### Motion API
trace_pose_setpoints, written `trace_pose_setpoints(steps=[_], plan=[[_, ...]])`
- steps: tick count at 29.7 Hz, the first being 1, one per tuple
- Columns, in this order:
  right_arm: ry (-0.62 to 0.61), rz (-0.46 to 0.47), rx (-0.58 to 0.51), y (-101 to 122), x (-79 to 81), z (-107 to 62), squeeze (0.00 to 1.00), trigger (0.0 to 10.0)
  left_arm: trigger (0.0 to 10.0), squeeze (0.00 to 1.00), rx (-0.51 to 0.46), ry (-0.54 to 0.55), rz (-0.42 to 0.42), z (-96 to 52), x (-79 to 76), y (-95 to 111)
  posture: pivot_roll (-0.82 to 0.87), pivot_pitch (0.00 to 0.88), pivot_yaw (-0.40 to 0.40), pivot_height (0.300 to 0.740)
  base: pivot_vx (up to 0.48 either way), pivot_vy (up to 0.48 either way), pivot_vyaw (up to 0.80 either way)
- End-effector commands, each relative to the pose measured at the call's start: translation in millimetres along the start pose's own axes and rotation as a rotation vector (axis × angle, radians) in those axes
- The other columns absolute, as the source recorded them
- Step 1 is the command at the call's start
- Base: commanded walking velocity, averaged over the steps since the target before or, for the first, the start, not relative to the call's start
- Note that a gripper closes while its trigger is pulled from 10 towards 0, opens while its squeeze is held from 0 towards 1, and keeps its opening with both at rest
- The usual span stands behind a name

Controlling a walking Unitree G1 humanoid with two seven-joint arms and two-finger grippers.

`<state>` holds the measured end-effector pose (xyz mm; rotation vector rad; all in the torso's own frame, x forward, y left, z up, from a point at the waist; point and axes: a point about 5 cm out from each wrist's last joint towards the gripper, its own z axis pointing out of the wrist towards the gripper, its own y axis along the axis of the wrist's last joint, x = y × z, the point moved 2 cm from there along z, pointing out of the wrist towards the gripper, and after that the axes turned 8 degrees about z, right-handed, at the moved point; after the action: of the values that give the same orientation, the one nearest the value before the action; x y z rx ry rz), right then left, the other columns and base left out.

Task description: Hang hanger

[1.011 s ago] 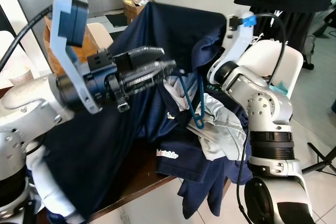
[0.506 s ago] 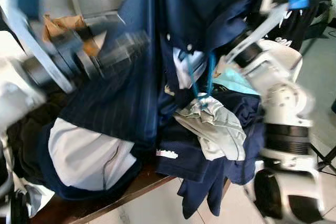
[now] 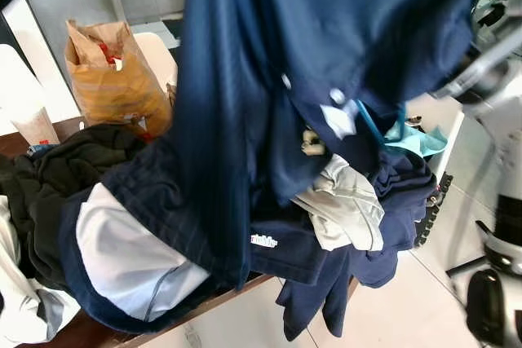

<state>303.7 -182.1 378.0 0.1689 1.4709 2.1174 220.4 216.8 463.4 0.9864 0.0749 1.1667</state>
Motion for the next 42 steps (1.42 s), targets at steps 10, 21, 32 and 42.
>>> trace_pose_setpoints(steps=[10, 21, 32, 42], plan=[[0.097, -0.067, -0.06, 22.7, 11.9, 3.4, 0.0, 10.0, 10.0, 0.0, 0.2, -0.061, -0.044, -10.8, -10.7, -45.1, 0.02, 0.0, 0.022, 0.74, 0.0, 0.0, 0.0], [0.217, -0.049, -0.073, 30.0, 26.4, -1.2, 0.0, 10.0, 10.0, 0.0, 0.234, 0.062, -0.089, -23.3, 2.2, -75.6, 0.01, 0.0, 0.019, 0.74, 0.0, 0.0, 0.0], [0.258, -0.018, -0.078, 21.6, 34.6, 6.9, 0.0, 10.0, 10.0, 0.0, 0.129, -0.116, -0.253, -10.0, -34.0, -75.7, 0.01, 0.0, 0.015, 0.74, 0.0, 0.0, 0.0], [0.196, -0.011, -0.069, 15.5, 25.3, 13.1, 0.0, 10.0, 10.0, 0.0, 0.063, -0.258, -0.338, -21.3, -46.0, -57.2, 0.02, 0.0, 0.014, 0.74, 0.0, 0.0, 0.0]])
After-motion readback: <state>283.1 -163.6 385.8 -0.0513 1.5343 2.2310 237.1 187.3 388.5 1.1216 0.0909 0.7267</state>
